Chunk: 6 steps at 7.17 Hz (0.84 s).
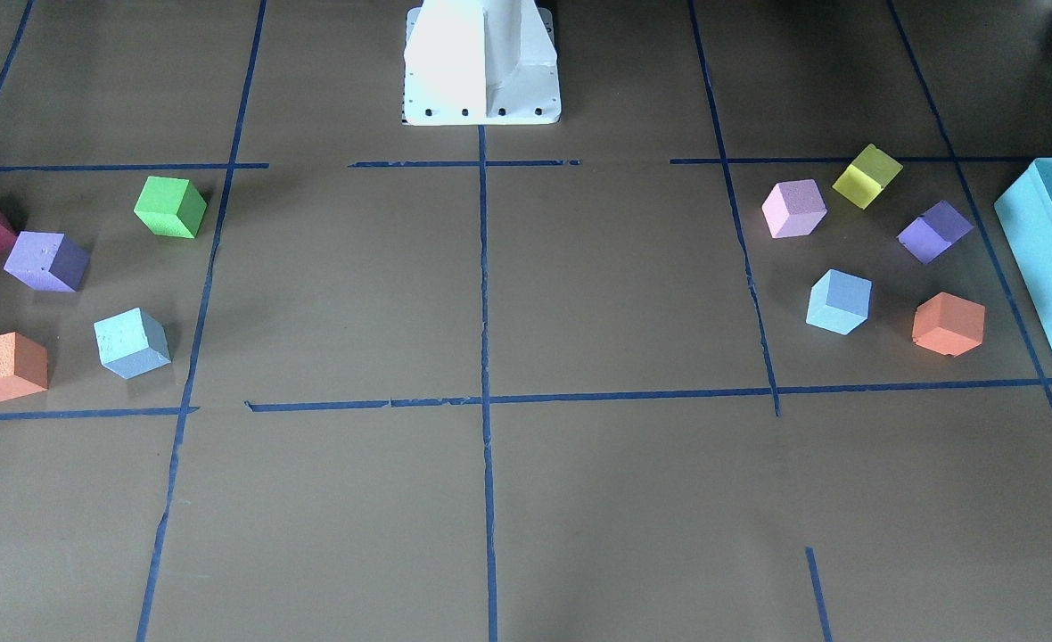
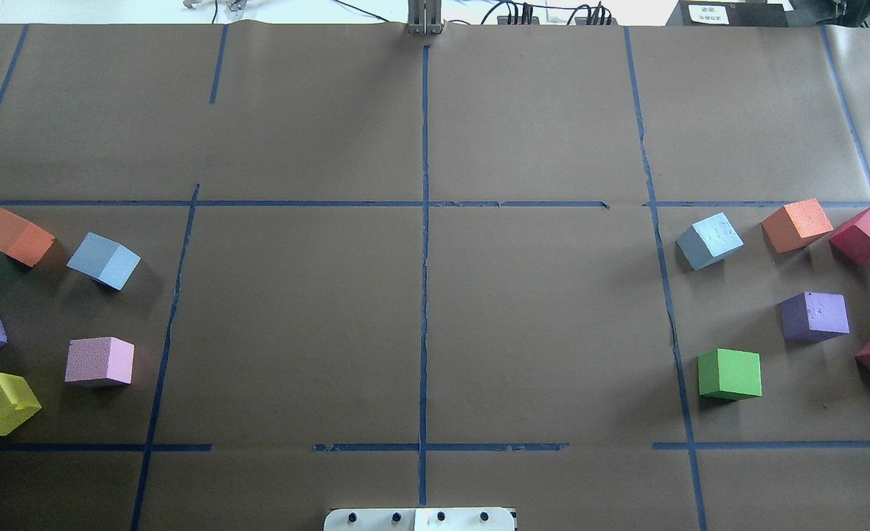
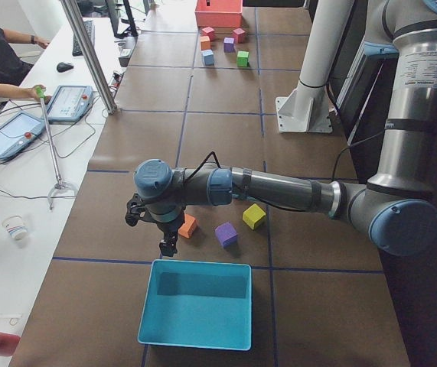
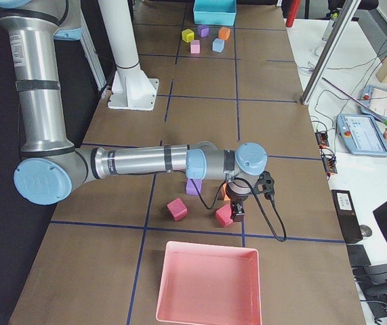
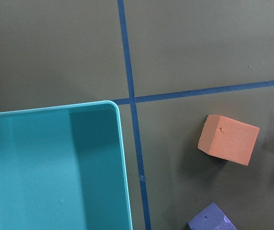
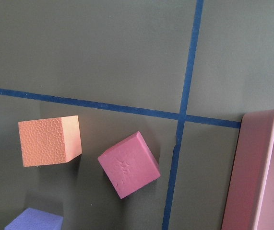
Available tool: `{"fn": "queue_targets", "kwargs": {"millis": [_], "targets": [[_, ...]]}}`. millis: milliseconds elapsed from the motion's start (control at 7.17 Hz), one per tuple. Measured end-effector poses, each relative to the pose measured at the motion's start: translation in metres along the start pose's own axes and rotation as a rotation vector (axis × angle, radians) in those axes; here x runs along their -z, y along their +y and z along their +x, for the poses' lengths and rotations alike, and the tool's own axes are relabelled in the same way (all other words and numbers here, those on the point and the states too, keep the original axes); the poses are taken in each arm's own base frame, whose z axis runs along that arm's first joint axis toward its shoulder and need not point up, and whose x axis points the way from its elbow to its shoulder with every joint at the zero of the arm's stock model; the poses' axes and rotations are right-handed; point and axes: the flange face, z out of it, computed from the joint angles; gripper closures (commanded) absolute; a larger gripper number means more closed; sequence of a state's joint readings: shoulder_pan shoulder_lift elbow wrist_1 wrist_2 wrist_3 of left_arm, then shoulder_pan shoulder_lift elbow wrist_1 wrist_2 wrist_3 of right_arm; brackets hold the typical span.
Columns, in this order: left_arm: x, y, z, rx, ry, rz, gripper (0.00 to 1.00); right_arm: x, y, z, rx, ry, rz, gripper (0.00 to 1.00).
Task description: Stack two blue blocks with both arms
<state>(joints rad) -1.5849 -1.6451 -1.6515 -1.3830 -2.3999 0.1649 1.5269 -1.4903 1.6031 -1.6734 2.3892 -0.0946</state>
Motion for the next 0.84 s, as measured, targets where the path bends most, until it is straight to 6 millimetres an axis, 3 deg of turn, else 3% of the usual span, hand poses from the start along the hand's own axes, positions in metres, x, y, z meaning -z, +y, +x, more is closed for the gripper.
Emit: {"fn": "queue_targets", "kwargs": {"millis": [558,837], "targets": [[0.002,0.001,0.005,-0.016,0.013,0.010,0.00,-0.001,-0.001,-0.006,0.004,-0.036,0.003,0.00],[0.004,0.005,0.006,-0.022,0.014,0.013,0.00,-0.009,-0.009,-0.029,0.054,-0.057,0.022,0.00]]}}
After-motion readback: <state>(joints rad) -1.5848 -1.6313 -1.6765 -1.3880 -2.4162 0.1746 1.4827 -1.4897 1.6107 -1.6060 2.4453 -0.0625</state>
